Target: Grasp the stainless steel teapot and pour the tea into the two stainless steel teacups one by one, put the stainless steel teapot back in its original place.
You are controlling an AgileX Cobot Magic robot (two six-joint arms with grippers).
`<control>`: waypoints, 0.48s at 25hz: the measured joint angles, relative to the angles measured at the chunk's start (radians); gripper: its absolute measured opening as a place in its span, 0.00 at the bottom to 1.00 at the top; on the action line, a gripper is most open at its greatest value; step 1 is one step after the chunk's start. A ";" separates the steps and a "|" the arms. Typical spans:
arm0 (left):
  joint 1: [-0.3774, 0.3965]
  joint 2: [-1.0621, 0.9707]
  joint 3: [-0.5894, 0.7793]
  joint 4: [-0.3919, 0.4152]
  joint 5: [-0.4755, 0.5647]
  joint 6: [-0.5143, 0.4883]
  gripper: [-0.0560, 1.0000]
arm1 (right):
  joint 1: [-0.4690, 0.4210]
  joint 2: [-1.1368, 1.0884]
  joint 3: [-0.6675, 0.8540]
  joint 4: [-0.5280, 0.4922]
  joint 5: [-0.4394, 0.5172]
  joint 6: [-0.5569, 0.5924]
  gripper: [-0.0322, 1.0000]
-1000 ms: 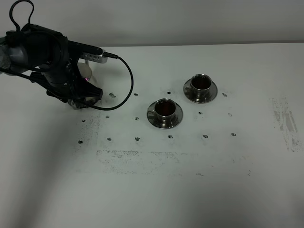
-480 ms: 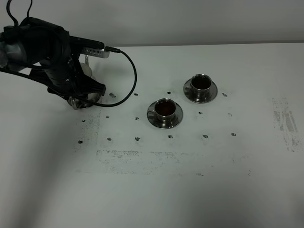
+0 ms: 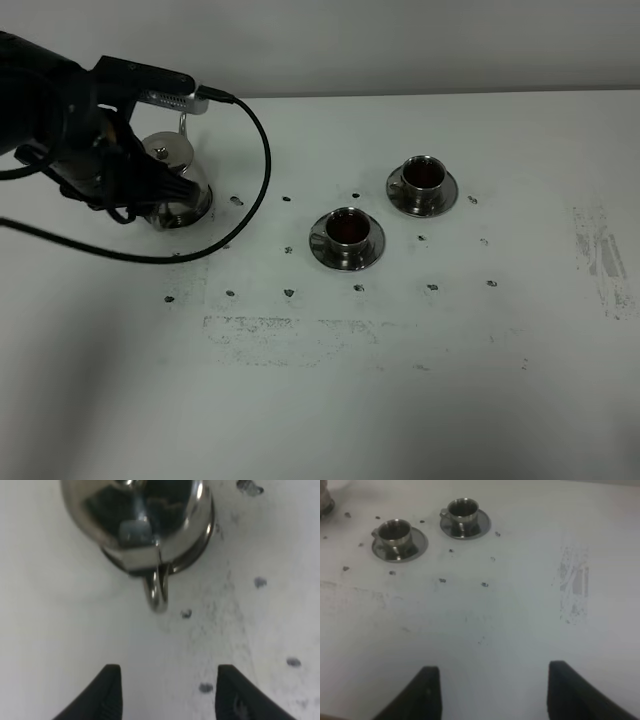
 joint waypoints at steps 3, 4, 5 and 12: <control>-0.003 -0.132 0.089 0.016 -0.013 -0.001 0.46 | 0.000 0.000 0.000 0.000 0.000 0.000 0.47; -0.002 -0.182 0.119 0.034 -0.014 -0.004 0.46 | 0.000 0.000 0.000 0.000 0.000 0.000 0.47; -0.001 -0.226 0.143 0.051 -0.011 -0.008 0.46 | 0.000 0.000 0.000 0.000 0.000 0.000 0.47; 0.056 -0.612 0.322 0.085 0.107 -0.027 0.46 | 0.000 0.000 0.000 0.000 0.000 0.000 0.47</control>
